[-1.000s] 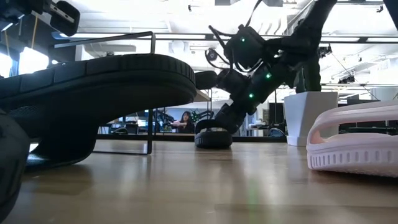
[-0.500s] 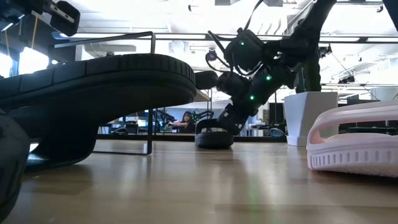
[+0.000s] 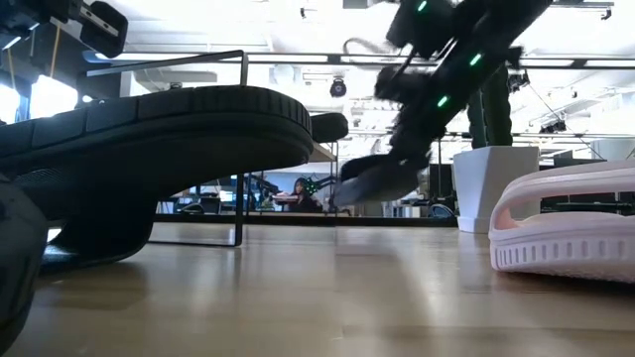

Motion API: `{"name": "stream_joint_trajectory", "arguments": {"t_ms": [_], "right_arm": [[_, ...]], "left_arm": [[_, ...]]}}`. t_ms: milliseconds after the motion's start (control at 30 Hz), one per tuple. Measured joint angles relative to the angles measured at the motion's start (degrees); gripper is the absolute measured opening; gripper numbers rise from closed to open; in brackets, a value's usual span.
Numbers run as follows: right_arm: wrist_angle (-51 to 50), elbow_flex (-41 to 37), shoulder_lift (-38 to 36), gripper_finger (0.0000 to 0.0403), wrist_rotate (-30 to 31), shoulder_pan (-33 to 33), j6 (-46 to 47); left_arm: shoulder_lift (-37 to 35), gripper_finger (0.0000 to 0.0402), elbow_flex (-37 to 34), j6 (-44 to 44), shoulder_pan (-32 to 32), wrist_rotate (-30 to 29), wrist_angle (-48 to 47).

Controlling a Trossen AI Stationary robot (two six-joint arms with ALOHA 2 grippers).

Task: Pick and place slides into the shelf
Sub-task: Put the black slides on the shelf

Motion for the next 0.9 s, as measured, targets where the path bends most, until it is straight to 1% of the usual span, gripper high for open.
{"name": "stream_joint_trajectory", "arguments": {"t_ms": [133, 233, 400, 500, 600, 667, 733, 833, 900], "right_arm": [[-10.57, 0.0, -8.89, 0.0001, -5.37, 3.43, 3.49], [-15.2, 0.0, -15.9, 0.0, -8.87, 6.23, 3.97], [-16.0, 0.0, -26.64, 0.0, -16.1, 10.52, 0.78], [-16.21, 0.86, -31.18, 0.0, -17.83, 12.41, -1.58], [-15.05, 3.3, -33.64, 0.0, -18.46, 13.68, -5.26], [-12.01, 5.24, -34.15, 0.0, -19.59, 14.0, -8.8], [-7.75, 7.46, -34.06, 0.0, -22.04, 13.63, -13.72], [-2.93, 11.72, -32.53, 0.0, -29.96, 11.25, -21.07], [-2.59, 15.44, -30.6, 0.0, -36.63, 8.59, -23.79]], "left_arm": [[0.0, 0.0001, 0.0, -0.15, 0.0, 0.0, 0.01], [0.0, 0.0001, 0.0, -0.14, 0.0, 0.0, 0.02], [0.0, 0.0001, 0.0, -0.13, 0.0, 0.0, 0.02], [0.01, 0.0001, 0.0, -0.12, 0.0, 0.0, 0.04], [0.0, 0.0001, 0.0, -0.12, 0.0, 0.0, 0.04], [0.0, 0.0001, 0.0, -0.12, 0.0, 0.0, 0.03], [0.02, 0.0001, 0.0, -0.12, 0.0, 0.0, 0.04], [0.01, 0.0001, 0.0, -0.1, 0.0, 0.0, 0.04], [0.0, 0.0001, 0.0, -0.1, 0.0, 0.0, 0.04]]}}
